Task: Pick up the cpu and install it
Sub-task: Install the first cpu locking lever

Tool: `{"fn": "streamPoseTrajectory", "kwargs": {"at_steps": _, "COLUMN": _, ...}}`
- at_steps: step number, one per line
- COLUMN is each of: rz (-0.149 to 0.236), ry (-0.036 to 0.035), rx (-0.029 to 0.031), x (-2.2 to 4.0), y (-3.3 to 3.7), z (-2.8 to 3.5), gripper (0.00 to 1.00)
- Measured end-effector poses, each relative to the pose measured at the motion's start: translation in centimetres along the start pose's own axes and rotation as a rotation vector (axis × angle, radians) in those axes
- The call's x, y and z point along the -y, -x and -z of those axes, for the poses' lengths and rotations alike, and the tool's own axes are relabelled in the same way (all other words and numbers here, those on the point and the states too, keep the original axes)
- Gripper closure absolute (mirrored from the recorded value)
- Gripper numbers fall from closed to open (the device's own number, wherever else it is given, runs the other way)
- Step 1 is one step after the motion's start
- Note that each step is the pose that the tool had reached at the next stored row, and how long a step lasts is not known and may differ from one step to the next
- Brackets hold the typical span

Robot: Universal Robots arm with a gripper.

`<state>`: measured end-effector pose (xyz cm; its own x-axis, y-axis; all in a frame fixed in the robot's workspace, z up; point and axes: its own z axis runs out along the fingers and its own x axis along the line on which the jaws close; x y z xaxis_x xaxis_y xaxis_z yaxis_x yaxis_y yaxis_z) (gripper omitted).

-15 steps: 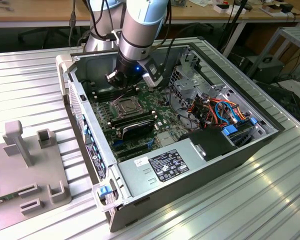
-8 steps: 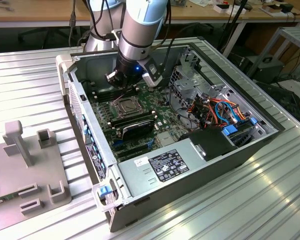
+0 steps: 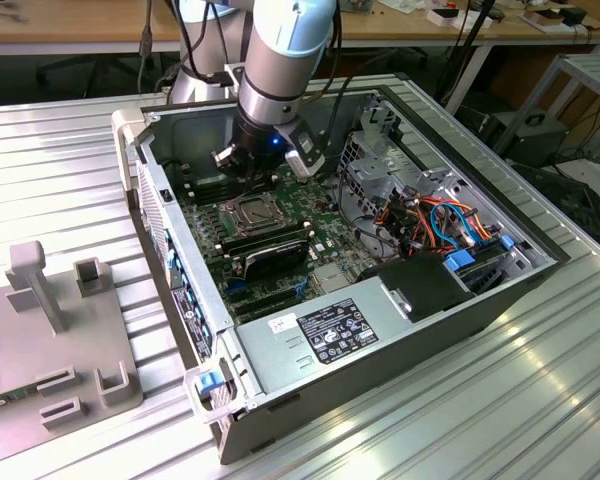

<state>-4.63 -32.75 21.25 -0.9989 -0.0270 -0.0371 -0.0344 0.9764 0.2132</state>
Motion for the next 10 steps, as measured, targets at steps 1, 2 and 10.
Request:
{"fn": "streamPoseTrajectory", "kwargs": {"at_steps": 1, "rz": 0.0, "ry": -0.0002, "rx": 0.0, "x": 0.01, "y": 0.06, "z": -0.03, "gripper": 0.89}}
{"fn": "streamPoseTrajectory", "kwargs": {"at_steps": 2, "rz": 0.0, "ry": -0.0005, "rx": 0.0, "x": 0.02, "y": 0.14, "z": -0.07, "gripper": 0.89}}
{"fn": "streamPoseTrajectory", "kwargs": {"at_steps": 10, "rz": 0.0, "ry": -0.002, "rx": 0.0, "x": 0.1, "y": 0.27, "z": -0.42, "gripper": 0.89}}
